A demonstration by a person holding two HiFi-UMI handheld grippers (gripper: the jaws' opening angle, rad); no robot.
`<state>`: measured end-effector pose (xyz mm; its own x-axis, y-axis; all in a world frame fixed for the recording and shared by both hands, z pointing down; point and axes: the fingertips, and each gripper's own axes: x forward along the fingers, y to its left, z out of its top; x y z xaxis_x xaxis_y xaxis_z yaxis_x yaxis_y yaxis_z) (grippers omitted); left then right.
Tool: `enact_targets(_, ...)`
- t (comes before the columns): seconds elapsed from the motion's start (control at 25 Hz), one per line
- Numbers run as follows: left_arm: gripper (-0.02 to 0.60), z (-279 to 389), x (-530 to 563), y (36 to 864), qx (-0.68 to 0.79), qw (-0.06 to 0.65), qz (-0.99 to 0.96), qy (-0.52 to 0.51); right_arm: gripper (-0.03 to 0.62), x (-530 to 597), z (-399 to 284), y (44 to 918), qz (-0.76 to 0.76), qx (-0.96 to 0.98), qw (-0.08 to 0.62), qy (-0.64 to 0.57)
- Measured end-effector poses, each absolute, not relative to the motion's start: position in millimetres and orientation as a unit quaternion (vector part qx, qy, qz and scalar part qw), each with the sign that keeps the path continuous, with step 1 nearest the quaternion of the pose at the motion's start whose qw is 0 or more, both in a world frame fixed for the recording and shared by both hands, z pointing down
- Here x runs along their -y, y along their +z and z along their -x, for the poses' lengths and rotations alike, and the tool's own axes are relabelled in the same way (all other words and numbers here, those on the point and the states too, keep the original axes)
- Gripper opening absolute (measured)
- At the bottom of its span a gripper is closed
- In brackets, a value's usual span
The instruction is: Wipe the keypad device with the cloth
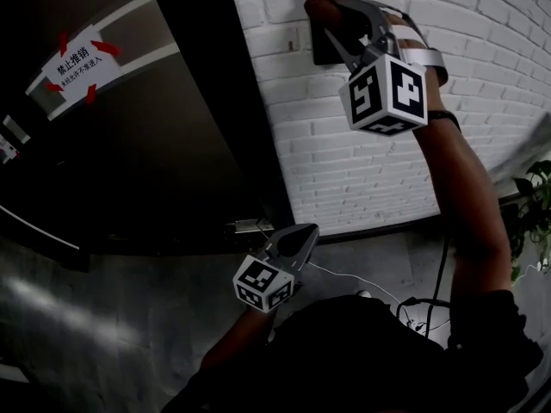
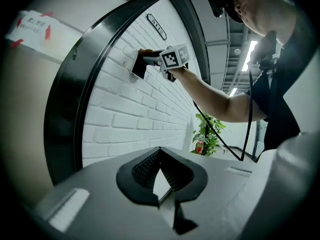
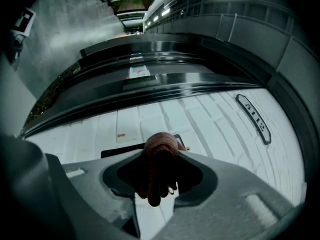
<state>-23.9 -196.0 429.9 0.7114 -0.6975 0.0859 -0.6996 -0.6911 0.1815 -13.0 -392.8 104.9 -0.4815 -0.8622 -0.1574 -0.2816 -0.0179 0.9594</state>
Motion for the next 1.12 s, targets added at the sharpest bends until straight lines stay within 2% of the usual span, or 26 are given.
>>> enact_targets(1.12,0.015,33,195,428,0.394,0.095,-0.914,0.013,0.141,393,7,207,-0.417,0.684,0.298,-0.519)
